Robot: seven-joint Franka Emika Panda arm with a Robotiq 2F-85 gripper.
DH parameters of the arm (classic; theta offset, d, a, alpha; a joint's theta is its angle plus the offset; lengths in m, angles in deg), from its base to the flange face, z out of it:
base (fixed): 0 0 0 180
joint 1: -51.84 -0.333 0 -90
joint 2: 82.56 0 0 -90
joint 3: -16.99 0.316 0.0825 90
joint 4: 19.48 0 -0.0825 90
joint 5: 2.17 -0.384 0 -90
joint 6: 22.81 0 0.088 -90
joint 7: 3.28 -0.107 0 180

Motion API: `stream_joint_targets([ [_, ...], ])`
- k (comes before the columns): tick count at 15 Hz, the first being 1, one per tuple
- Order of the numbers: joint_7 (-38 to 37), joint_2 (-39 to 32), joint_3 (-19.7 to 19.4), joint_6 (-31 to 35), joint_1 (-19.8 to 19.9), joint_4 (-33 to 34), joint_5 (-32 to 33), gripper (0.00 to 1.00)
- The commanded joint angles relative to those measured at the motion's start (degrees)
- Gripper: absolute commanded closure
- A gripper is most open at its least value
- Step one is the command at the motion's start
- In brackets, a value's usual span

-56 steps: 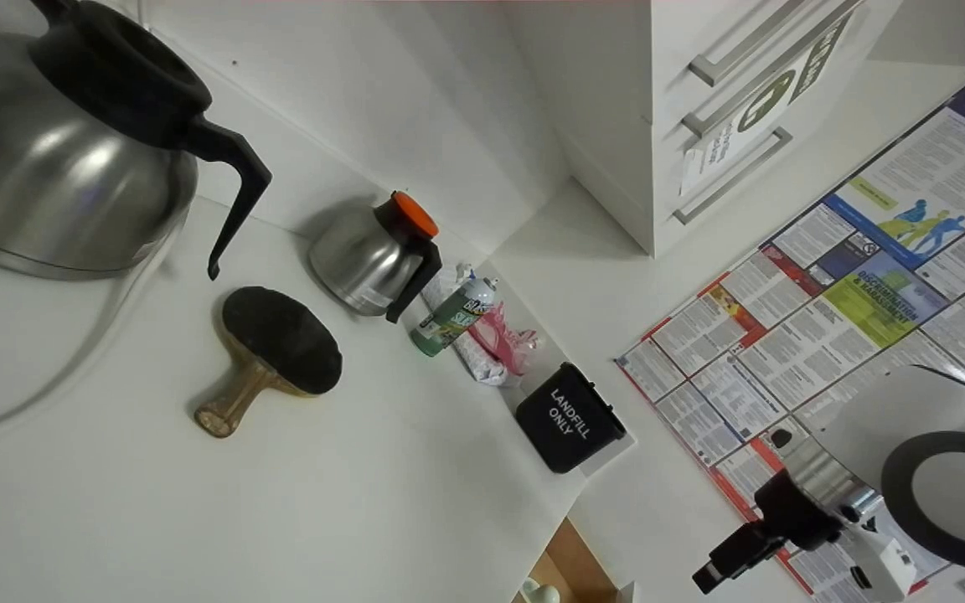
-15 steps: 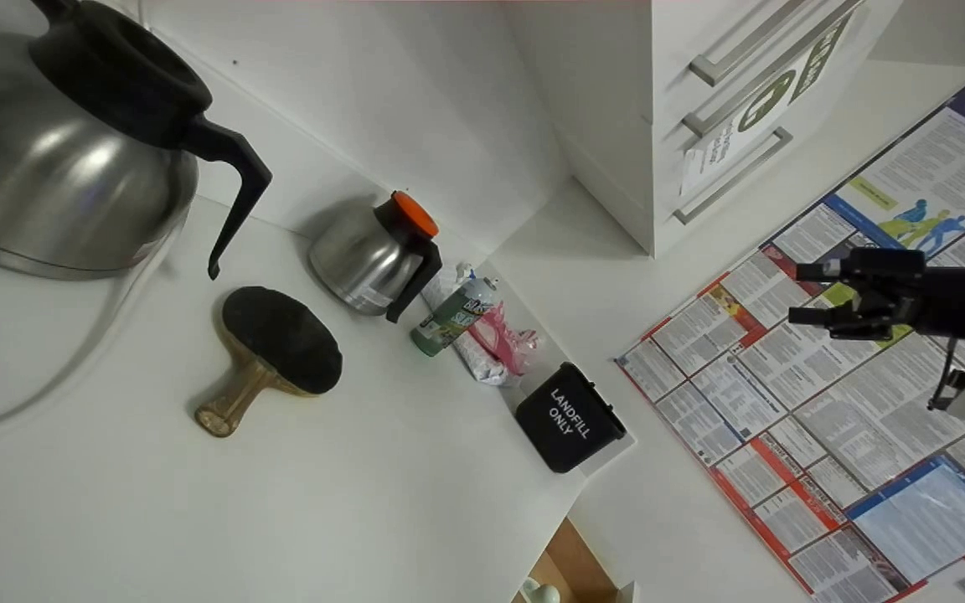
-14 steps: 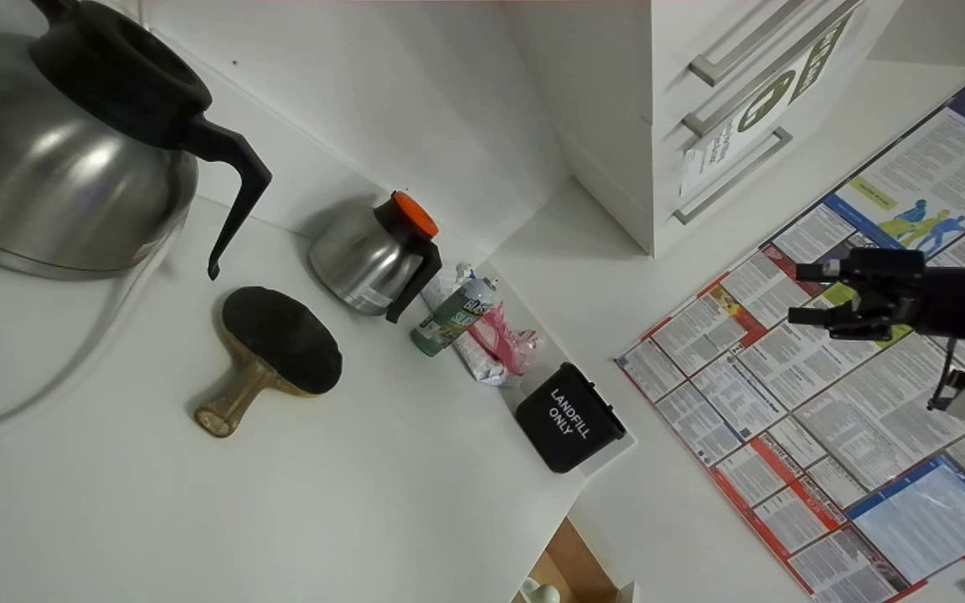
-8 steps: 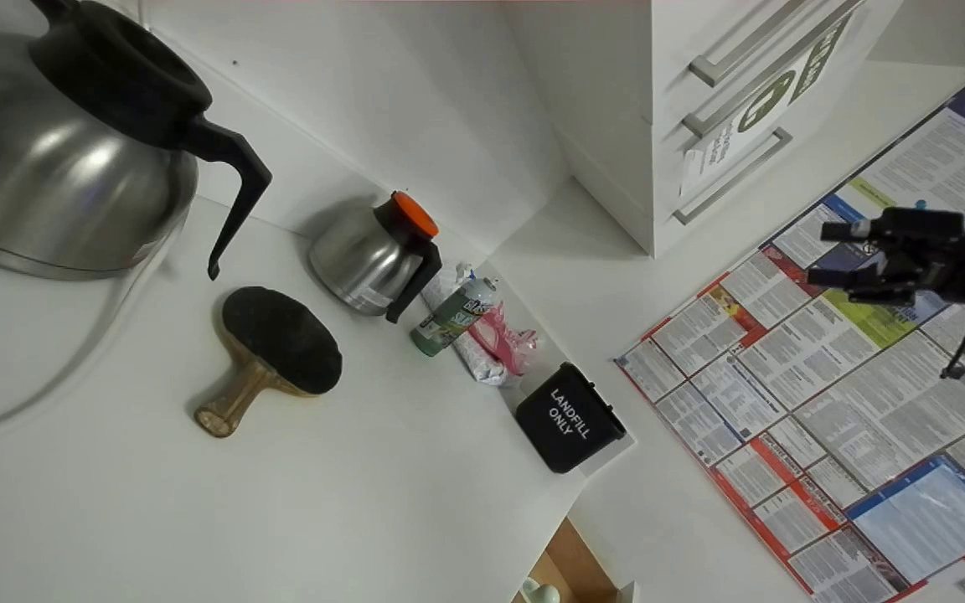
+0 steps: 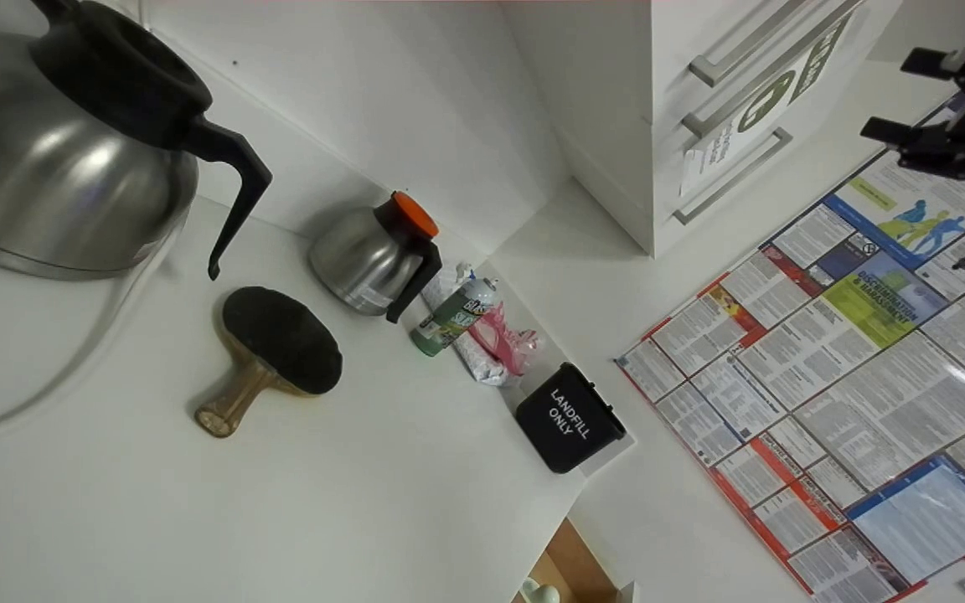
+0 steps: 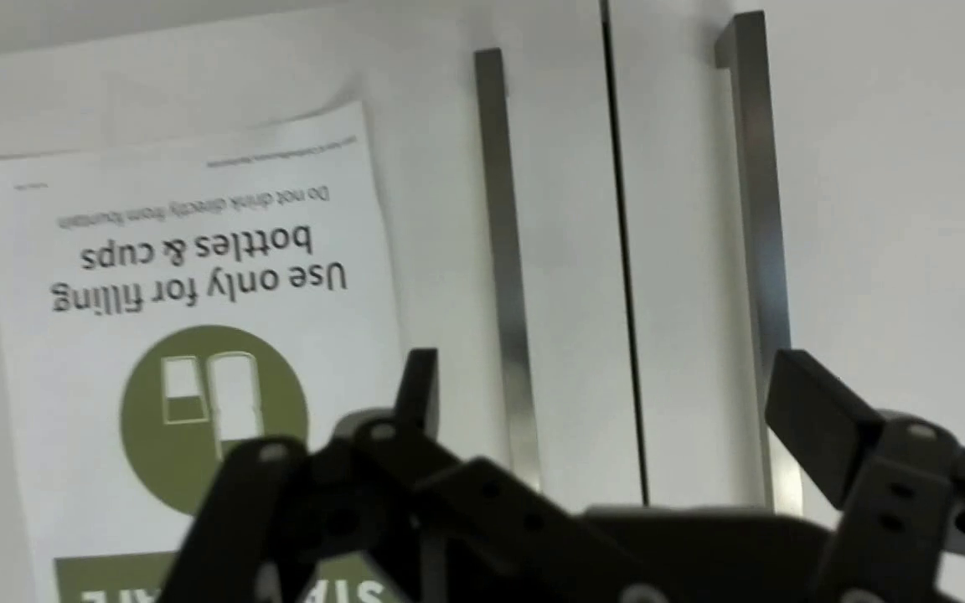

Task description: Open the right door of the second upper cabinet from the right

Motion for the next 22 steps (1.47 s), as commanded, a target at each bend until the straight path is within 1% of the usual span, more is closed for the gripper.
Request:
stream_joint_targets([
  [1, 5.7, -7.6, -2.9, 5.8, -6.1, 6.2, -4.0, 0.00],
  [4, 9.2, -11.9, -5.1, 8.4, -10.1, 9.3, -6.9, 0.00],
  [6, 10.7, -14.4, -6.2, 9.7, -11.3, 11.7, -8.3, 0.00],
  [9, 11.8, -16.8, -7.8, 9.2, -11.9, 14.9, -10.6, 0.00],
  [14, 12.2, -19.6, -9.5, 7.7, -11.6, 19.0, -13.7, 0.00],
  [15, 12.1, -20.0, -9.6, 7.4, -11.5, 19.6, -14.1, 0.22],
  [16, 12.4, -20.3, -9.7, 7.3, -11.6, 20.0, -14.7, 0.26],
  [18, 12.5, -20.8, -9.6, 7.1, -11.6, 20.7, -15.4, 0.42],
  [19, 12.5, -21.0, -9.5, 7.1, -11.5, 21.0, -15.7, 0.51],
  [21, 12.6, -21.0, -9.4, 6.8, -11.5, 21.2, -16.1, 0.66],
  [22, 12.9, -20.8, -9.5, 6.8, -11.4, 21.0, -16.3, 0.72],
])
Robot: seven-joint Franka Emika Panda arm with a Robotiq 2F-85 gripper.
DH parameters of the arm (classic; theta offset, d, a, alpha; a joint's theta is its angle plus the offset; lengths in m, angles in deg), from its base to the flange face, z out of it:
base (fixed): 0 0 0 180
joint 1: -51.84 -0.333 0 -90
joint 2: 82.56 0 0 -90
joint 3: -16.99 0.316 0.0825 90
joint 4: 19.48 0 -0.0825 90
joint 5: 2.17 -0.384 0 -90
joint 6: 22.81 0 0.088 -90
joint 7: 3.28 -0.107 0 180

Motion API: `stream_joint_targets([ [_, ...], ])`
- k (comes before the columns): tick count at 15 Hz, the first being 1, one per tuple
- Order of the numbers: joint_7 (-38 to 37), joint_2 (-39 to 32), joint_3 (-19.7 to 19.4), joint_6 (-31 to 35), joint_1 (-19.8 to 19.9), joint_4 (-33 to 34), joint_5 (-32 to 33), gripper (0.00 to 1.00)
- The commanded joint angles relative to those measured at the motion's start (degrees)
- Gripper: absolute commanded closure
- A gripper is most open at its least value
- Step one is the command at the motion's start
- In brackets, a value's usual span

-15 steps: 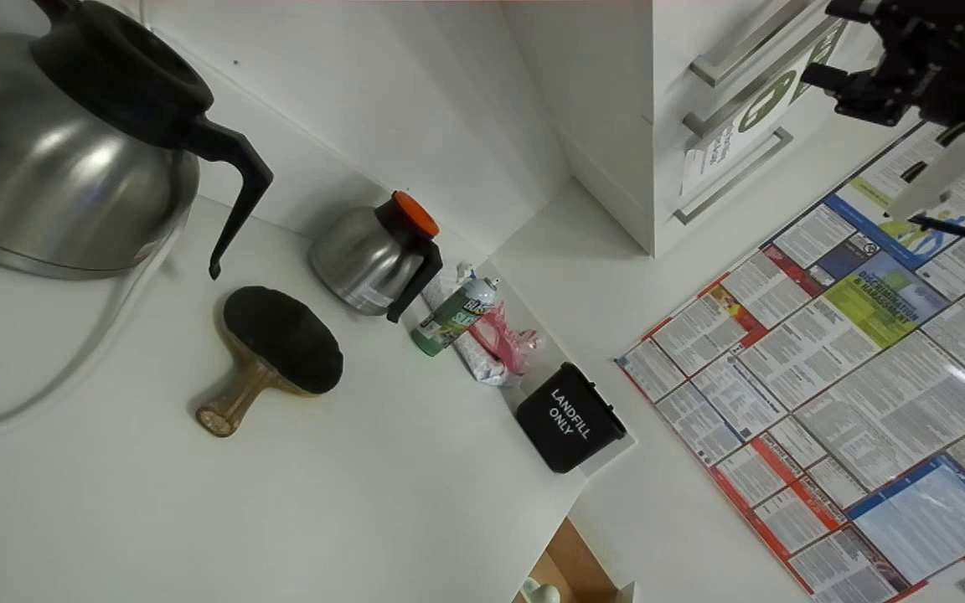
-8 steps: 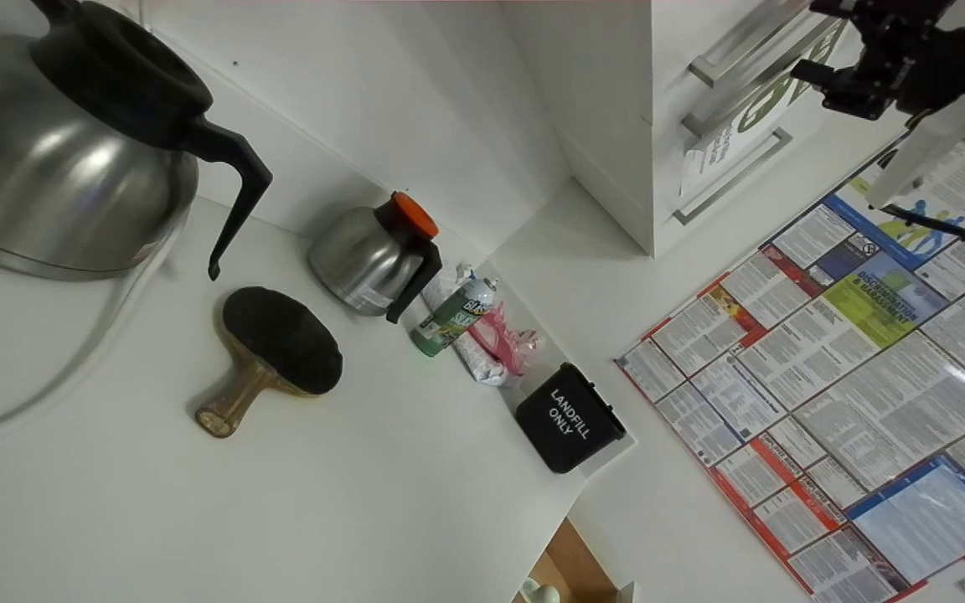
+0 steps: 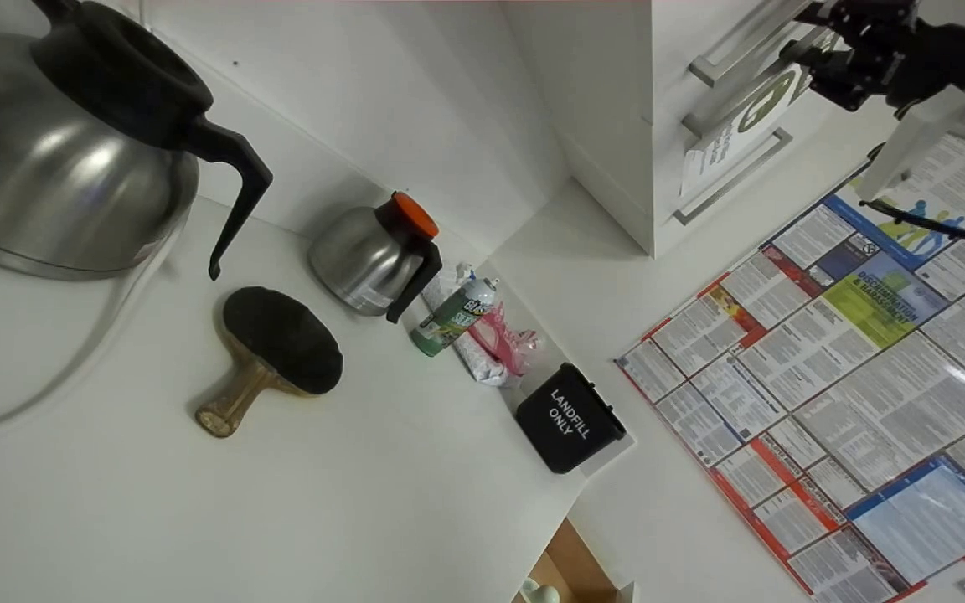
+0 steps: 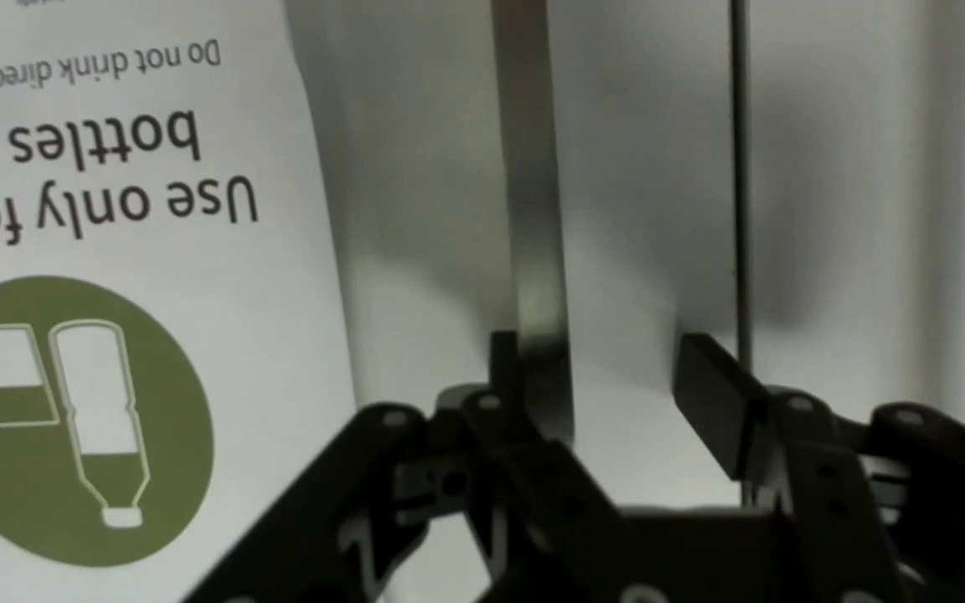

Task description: Open the right door of the second upper cabinet from the right

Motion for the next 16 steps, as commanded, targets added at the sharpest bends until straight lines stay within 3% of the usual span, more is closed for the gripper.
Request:
stream_joint_targets([
  [1, 2.7, -0.5, -0.7, -1.5, -0.4, 2.0, -3.0, 0.78],
  [4, 0.9, 2.0, -1.6, -3.6, 0.3, -0.6, -1.8, 1.00],
  [6, 2.2, 4.0, -2.2, -6.0, 0.5, -2.0, -2.4, 0.96],
  [11, 4.9, 8.9, -4.9, -13.5, 0.9, -4.7, -3.1, 0.96],
  [16, 14.7, 11.6, -10.8, -25.8, 0.8, -4.1, -11.1, 0.96],
])
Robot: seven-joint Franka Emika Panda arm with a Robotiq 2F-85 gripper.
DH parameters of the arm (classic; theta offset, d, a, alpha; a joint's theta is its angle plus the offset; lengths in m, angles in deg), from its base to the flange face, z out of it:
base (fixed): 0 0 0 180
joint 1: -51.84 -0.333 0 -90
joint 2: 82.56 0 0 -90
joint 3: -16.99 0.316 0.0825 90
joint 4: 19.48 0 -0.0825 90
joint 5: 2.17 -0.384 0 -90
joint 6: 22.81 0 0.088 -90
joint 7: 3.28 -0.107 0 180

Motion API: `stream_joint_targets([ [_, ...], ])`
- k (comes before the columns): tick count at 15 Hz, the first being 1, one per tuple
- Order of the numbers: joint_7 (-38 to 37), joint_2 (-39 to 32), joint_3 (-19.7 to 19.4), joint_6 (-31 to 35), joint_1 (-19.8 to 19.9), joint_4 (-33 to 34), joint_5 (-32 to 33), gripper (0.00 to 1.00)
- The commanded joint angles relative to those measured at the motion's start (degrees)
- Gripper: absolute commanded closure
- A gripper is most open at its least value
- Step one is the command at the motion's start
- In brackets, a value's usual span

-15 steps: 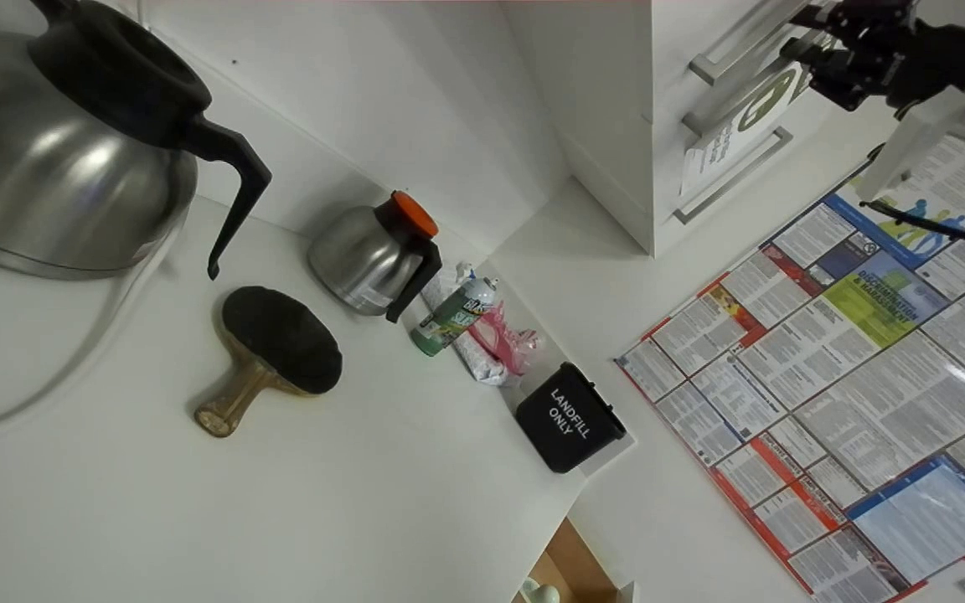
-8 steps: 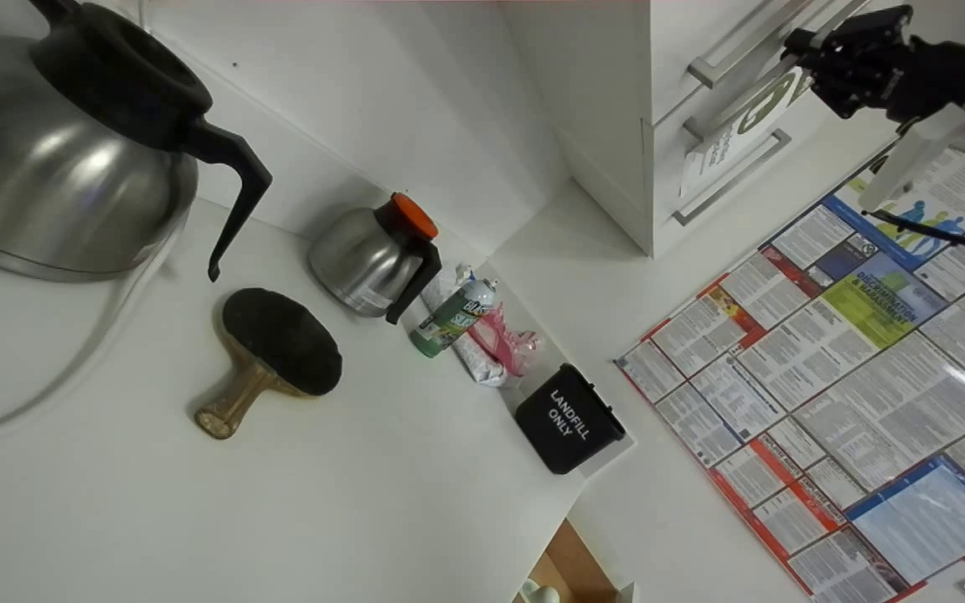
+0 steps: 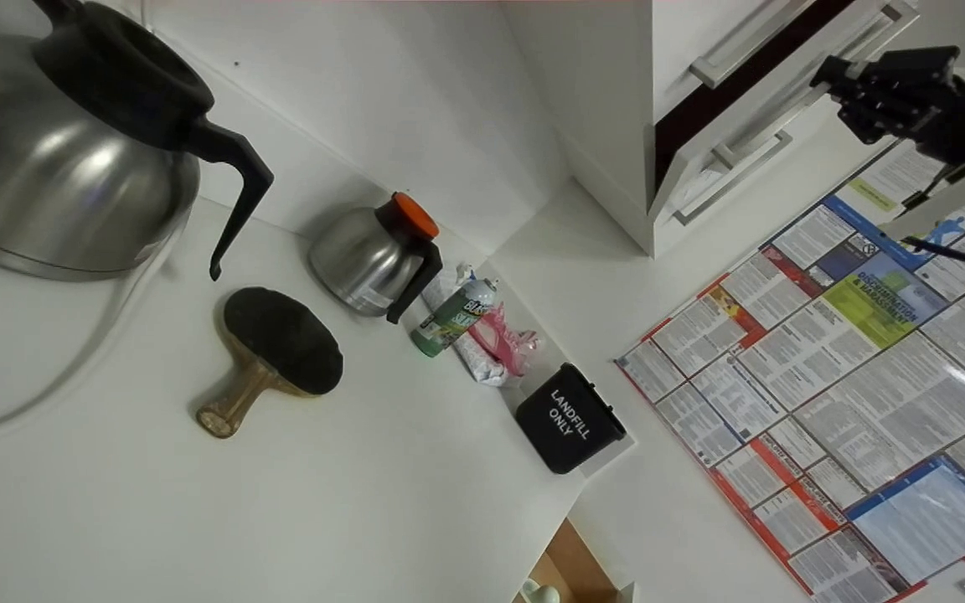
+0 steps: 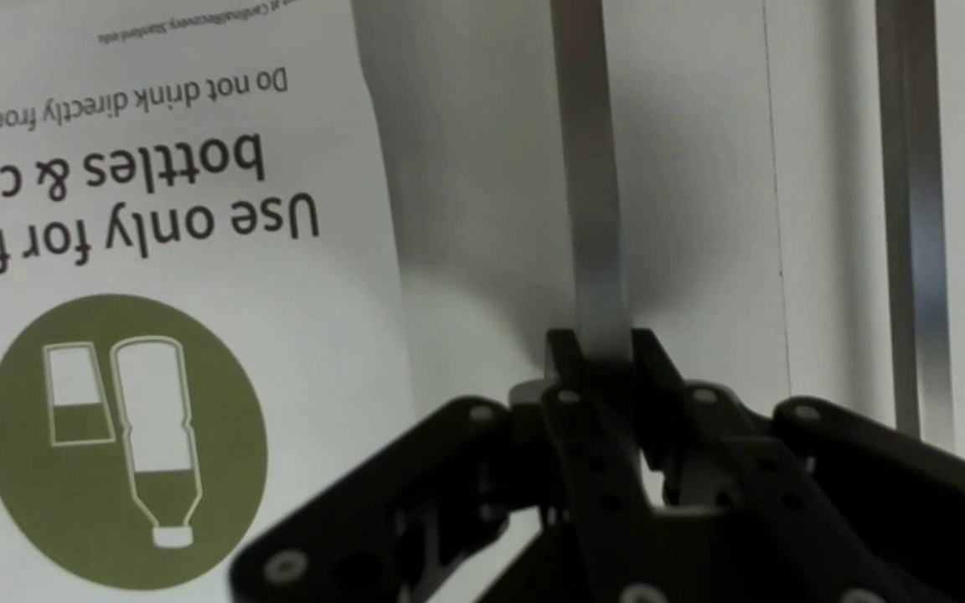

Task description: Open the right door of the second upper cabinet from the right

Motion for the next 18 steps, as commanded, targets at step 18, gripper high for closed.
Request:
stream_joint_targets([
  [18, 19.3, -7.8, 5.6, -51.8, 42.0, 8.6, -27.9, 0.96],
])
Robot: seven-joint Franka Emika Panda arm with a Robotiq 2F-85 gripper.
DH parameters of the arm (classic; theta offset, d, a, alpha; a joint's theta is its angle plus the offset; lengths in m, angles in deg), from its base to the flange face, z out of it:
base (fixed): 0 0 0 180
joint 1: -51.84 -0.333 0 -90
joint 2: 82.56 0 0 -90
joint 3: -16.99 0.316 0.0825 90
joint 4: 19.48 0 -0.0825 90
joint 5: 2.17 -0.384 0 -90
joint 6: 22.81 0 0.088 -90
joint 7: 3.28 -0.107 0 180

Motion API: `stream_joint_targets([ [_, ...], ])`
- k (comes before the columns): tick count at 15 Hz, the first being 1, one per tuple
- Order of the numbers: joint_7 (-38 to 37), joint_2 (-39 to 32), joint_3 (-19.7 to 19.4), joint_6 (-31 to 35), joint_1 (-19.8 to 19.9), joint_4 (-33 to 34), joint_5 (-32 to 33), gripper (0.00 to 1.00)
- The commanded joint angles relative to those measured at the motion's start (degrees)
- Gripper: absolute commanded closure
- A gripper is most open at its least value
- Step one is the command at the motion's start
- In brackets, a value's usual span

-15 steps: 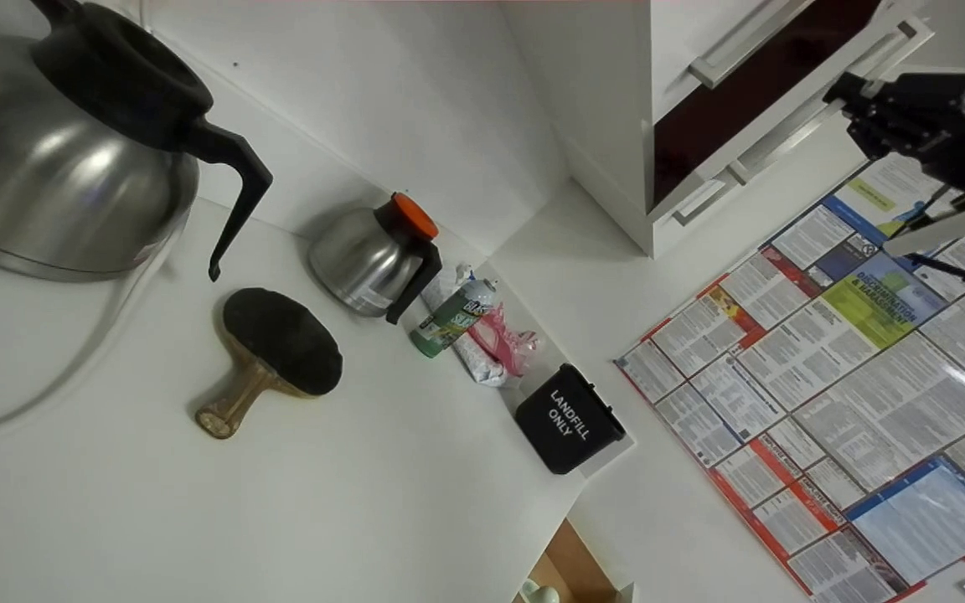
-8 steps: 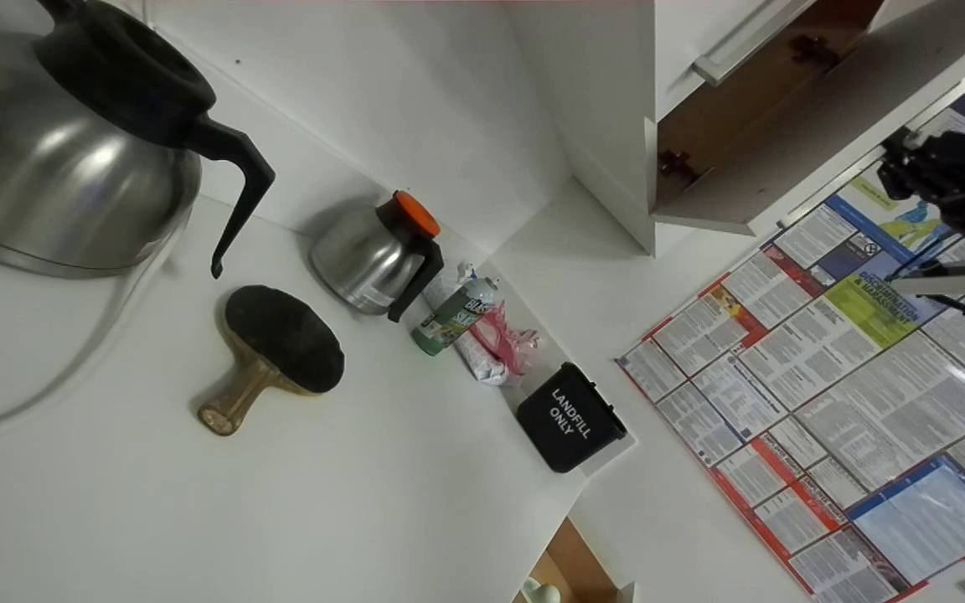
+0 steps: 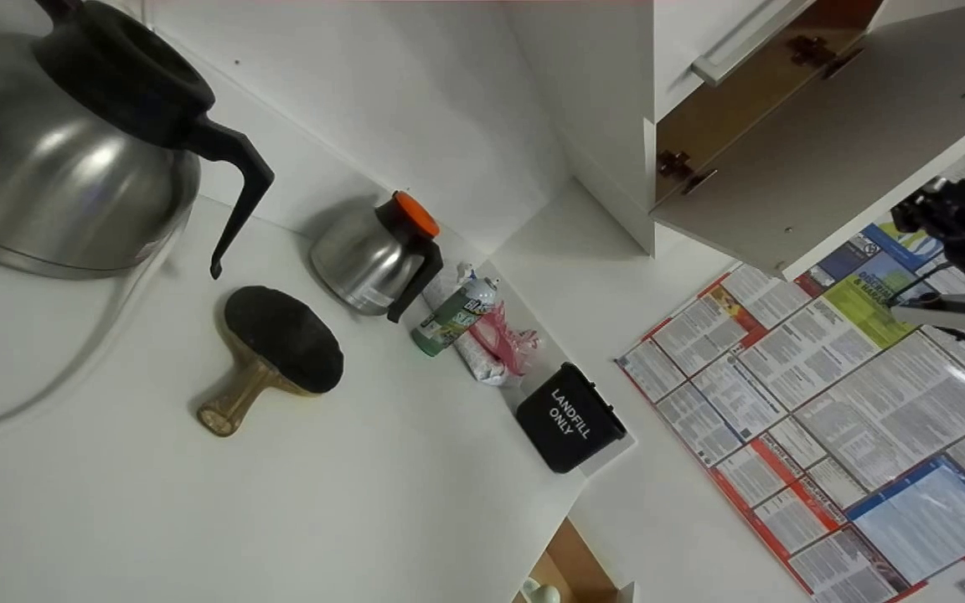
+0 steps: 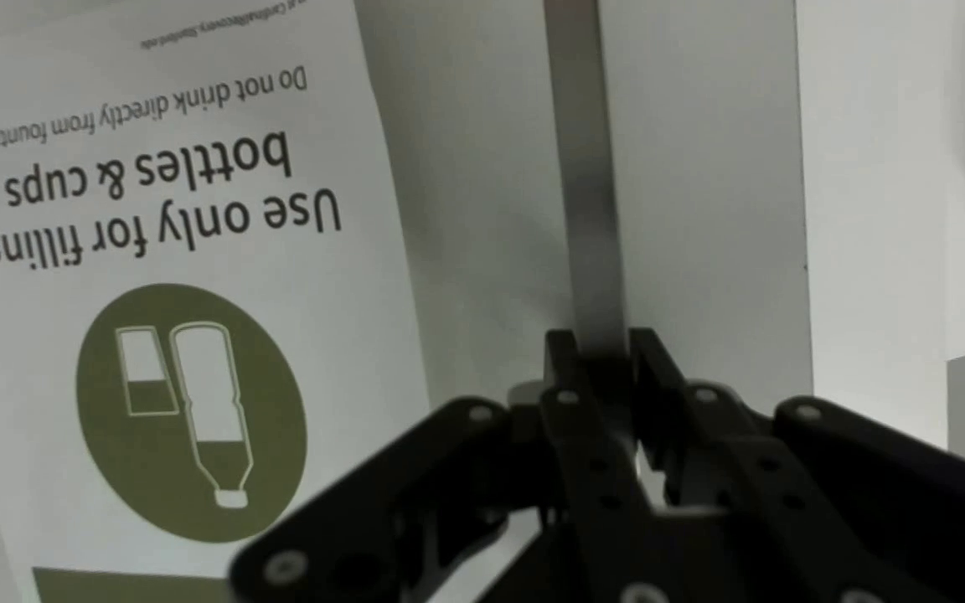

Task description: Open the right door of the second upper cabinet from the right

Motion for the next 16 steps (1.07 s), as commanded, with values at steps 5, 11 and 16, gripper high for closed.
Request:
stream_joint_targets([
  [5, -5.3, -9.6, -0.6, -11.5, 9.9, 9.2, -4.8, 0.96],
  [11, -9.4, -12.8, -0.8, -15.5, 14.6, 12.9, -5.3, 0.48],
  [16, -21.6, -13.2, -1.2, -11.3, 18.0, 13.7, 1.4, 0.11],
])
